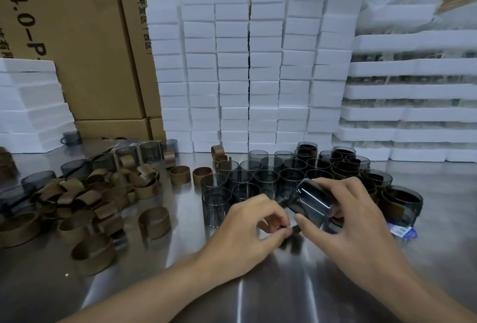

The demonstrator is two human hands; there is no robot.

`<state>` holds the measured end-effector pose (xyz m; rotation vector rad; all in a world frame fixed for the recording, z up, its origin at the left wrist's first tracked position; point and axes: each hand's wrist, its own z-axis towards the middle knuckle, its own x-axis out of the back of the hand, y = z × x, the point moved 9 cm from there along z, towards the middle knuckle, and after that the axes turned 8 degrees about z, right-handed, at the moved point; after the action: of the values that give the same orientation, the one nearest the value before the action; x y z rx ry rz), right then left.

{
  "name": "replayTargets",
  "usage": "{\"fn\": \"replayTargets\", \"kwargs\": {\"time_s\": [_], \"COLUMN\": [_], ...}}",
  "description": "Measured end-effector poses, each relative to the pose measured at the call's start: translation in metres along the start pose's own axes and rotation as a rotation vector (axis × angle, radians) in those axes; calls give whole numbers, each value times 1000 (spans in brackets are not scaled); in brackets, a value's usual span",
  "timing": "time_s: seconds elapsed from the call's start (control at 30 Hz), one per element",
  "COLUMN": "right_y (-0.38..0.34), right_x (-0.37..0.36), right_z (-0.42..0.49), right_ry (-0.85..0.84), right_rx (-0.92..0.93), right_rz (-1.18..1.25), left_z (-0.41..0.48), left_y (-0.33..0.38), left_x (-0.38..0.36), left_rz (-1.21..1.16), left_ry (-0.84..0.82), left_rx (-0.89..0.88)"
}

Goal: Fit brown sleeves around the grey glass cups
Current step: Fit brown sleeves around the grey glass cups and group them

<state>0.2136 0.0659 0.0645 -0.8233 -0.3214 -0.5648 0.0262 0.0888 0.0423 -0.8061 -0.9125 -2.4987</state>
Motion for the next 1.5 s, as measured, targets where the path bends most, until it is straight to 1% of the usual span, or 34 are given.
{"fn": "replayTargets", "kwargs": {"time_s": [0.1,0.17,0.27,0.33,0.4,0.63,0.7,0.8,0.97,1.07,1.2,1.3,1.37,1.5], "right_y": [4,7,12,16,18,20,19,19,17,14,15,17,15,9], "right_x": [2,4,4,5,5,3,1,-7,-15,-16,-18,-17,-17,-18], "right_z": [2,3,4,5,7,13,17,20,19,18,14,11,9,5], "right_ry": [7,12,14,12,12,36,39,-24,-135,-229,-354,-387,-404,-400], "right_rx": [-10,-21,-37,-41,-36,90,133,142,114,95,-1,-61,-71,-43], "right_rz": [-24,-39,-70,-99,-146,-440,-459,-459,-392,-302,-121,-1,41,68], "left_z": [0,0,-2,-4,-6,-4,-3,-3,-3,-3,-3,0,2,2], "left_y": [-1,-4,-9,-9,-5,0,1,-1,-9,-15,-24,-21,-18,-21], "left_x": [-1,-3,-20,-32,-38,-32,-32,-32,-30,-31,-37,-39,-40,-34], "left_rz": [31,90,201,306,370,368,361,357,311,229,101,55,38,-83], "left_ry": [23,-1,-187,-321,-384,-343,-328,-311,-277,-268,-329,-390,-398,-309], "left_rx": [29,65,97,80,38,54,58,75,161,215,315,294,273,310]}}
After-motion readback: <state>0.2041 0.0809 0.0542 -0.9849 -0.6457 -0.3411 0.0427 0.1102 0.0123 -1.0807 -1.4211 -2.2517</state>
